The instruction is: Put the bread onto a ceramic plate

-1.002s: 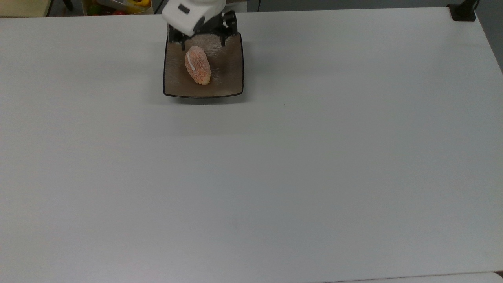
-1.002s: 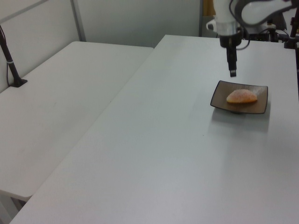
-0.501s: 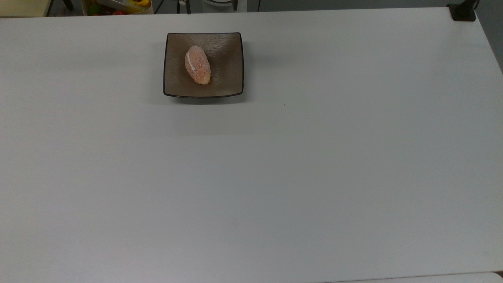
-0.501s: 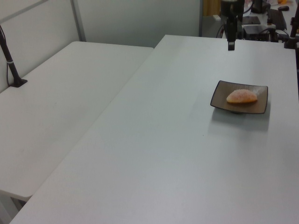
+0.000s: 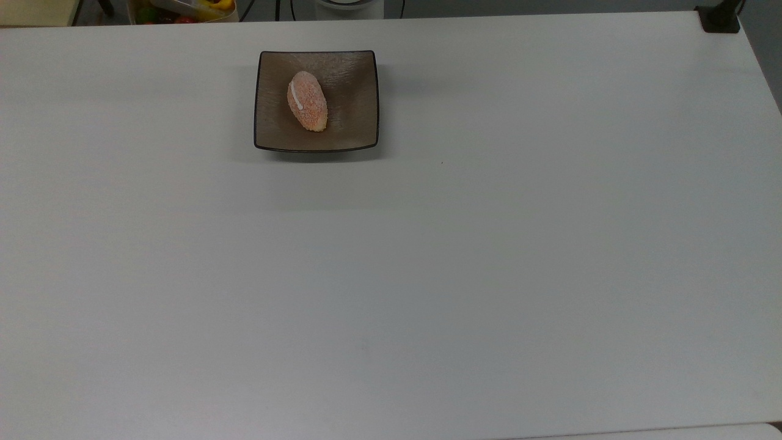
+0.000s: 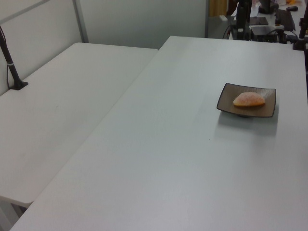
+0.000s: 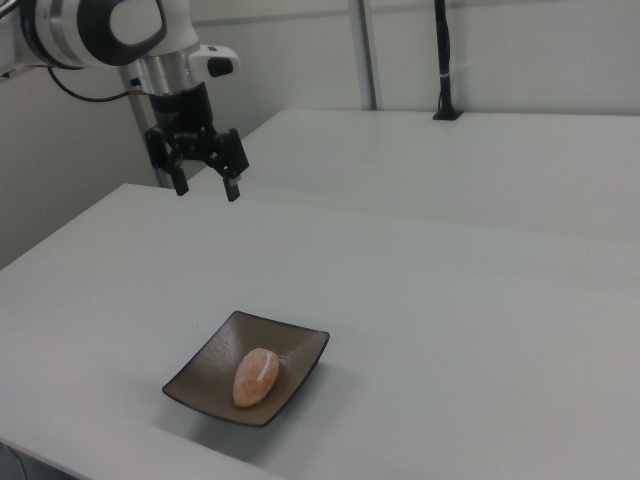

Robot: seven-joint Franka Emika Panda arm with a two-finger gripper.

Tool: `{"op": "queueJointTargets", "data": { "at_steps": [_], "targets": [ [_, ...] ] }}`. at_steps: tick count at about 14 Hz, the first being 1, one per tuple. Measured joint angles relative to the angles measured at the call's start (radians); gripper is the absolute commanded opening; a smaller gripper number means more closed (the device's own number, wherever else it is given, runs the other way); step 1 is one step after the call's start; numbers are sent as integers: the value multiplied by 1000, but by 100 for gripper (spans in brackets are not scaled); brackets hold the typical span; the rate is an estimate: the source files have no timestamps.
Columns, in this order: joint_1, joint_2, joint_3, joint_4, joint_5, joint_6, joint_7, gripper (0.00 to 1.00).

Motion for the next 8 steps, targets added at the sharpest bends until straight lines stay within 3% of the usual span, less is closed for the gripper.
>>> {"op": "queueJointTargets", "data": {
  "at_steps": [3,8],
  "targets": [
    [11,9,-45,-2,19,140,-4,100],
    [11,15,-70,-2,82,182,-4,100]
  ]
}}
